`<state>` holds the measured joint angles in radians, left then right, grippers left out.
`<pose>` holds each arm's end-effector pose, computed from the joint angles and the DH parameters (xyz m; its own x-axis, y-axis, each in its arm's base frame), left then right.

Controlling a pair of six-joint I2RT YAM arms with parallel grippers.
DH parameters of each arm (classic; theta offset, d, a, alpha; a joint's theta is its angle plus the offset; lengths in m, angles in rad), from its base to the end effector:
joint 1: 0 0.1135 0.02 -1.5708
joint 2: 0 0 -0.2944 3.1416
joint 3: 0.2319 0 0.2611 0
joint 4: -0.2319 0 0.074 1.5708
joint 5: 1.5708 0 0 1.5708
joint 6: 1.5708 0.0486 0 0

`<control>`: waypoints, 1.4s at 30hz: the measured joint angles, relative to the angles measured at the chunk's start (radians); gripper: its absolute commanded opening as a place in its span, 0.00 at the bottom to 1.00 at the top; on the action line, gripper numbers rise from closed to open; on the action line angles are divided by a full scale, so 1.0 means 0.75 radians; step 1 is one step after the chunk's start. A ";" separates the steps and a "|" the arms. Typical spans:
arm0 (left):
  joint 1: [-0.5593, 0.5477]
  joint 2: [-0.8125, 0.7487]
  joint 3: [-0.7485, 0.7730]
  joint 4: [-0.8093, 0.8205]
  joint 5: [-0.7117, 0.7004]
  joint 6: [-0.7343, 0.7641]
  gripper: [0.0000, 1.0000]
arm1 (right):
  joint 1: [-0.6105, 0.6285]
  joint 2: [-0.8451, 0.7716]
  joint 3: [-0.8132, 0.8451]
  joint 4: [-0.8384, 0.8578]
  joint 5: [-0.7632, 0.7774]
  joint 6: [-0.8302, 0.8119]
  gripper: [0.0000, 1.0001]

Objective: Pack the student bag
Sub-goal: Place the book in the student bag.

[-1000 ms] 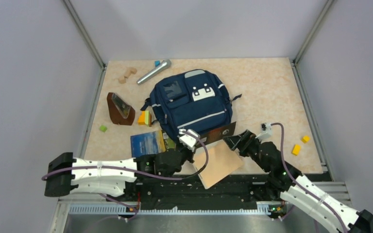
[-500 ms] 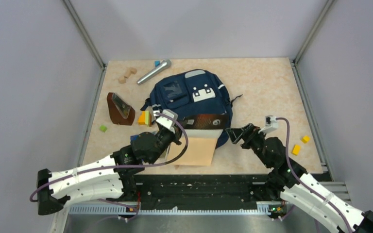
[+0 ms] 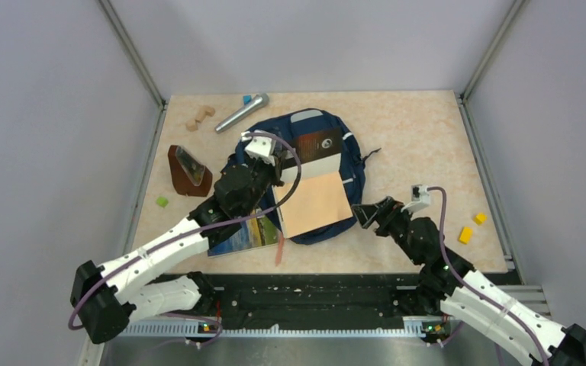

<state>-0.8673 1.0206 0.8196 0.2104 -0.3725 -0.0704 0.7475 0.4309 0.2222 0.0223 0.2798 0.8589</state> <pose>0.1728 -0.1764 0.3736 -0.0273 -0.0691 -0.9972 0.4741 0.8774 -0.0737 0.1060 0.0800 0.2202 -0.4328 0.5911 -0.6807 -0.1939 0.6764 0.7106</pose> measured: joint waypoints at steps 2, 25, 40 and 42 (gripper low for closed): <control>0.076 0.029 -0.031 0.050 0.010 -0.013 0.00 | 0.000 0.002 -0.018 0.007 0.000 0.010 0.84; 0.006 0.096 -0.413 0.115 0.668 0.035 0.34 | 0.000 0.108 -0.281 0.333 -0.081 0.348 0.84; -0.004 0.064 -0.503 0.184 0.711 -0.072 0.00 | 0.000 0.103 -0.285 0.359 -0.085 0.393 0.84; -0.004 0.084 -0.503 0.199 0.706 -0.057 0.00 | 0.000 0.102 -0.284 0.359 -0.086 0.398 0.84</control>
<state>-0.8703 1.0840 0.4427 0.3599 0.1570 -0.1131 0.7475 0.5076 0.0090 0.2916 0.2150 1.1572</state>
